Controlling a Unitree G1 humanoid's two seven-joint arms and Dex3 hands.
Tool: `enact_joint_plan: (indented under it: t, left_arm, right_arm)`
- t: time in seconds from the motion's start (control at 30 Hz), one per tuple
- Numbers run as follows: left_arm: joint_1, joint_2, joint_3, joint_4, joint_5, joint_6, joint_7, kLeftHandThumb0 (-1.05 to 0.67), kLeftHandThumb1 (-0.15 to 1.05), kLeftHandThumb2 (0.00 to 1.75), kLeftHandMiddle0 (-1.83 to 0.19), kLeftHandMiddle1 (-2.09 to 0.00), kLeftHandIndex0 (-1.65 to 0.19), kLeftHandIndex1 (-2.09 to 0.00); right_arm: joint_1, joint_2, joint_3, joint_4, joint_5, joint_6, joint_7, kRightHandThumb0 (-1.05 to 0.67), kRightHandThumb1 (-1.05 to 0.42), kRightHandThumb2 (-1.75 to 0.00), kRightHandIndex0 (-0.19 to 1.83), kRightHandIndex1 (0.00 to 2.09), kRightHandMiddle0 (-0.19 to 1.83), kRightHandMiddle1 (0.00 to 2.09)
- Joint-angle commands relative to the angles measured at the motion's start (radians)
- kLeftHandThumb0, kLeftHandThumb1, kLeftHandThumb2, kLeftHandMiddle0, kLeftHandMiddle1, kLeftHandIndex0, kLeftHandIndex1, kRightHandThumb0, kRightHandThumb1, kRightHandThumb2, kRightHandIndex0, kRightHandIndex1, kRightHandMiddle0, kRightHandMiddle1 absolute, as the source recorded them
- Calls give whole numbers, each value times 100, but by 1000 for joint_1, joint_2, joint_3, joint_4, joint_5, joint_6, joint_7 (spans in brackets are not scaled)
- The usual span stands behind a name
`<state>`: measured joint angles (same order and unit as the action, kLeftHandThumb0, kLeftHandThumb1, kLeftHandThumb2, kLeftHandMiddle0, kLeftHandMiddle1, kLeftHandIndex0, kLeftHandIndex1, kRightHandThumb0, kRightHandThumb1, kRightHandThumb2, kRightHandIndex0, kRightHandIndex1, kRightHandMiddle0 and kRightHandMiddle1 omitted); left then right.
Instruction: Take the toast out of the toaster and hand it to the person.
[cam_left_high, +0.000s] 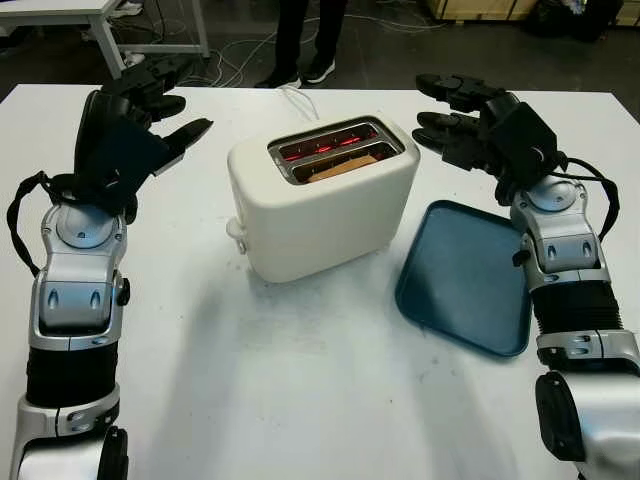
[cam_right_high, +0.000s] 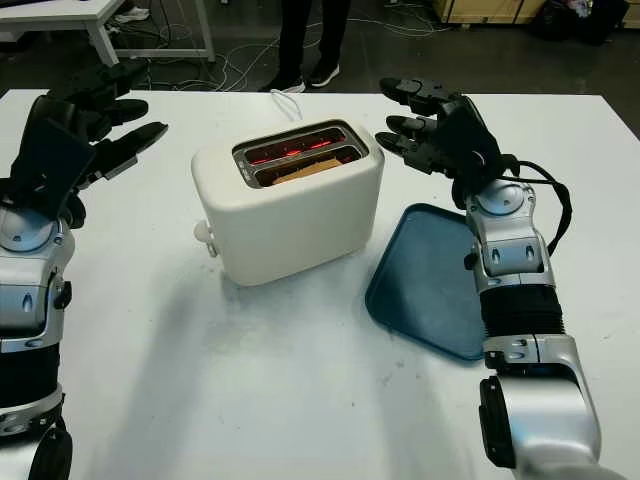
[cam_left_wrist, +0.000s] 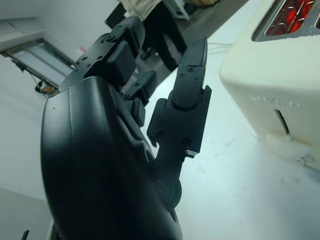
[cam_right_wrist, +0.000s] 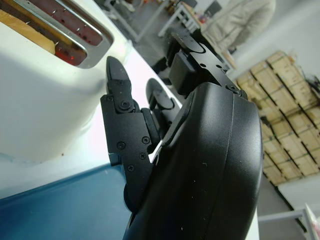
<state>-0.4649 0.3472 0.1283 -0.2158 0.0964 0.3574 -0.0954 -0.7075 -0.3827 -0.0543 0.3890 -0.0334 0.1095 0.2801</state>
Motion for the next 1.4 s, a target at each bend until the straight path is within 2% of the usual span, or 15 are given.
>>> enact_joint_plan:
  t: [0.0, 1.03, 1.37]
  left_arm:
    - [-9, 4, 4, 3, 1, -20, 3, -32, 92, 8, -27, -70, -57, -1]
    - [-7, 4, 5, 11, 0, -26, 3, -33, 92, 9, -27, -72, -57, -1]
    - [-4, -5, 8, -1, -17, 0, 2, -32, 92, 9, -24, -72, -55, 0]
  right_arm:
    - [-12, -5, -1, -2, 4, -6, 6, -18, -92, -12, 60, 0, 55, 0]
    - [-11, -4, 0, -1, 3, -5, 2, -17, -92, -12, 60, 0, 55, 0]
    - [-11, -4, 2, -7, 0, 6, 1, -16, -92, -12, 59, 0, 55, 0]
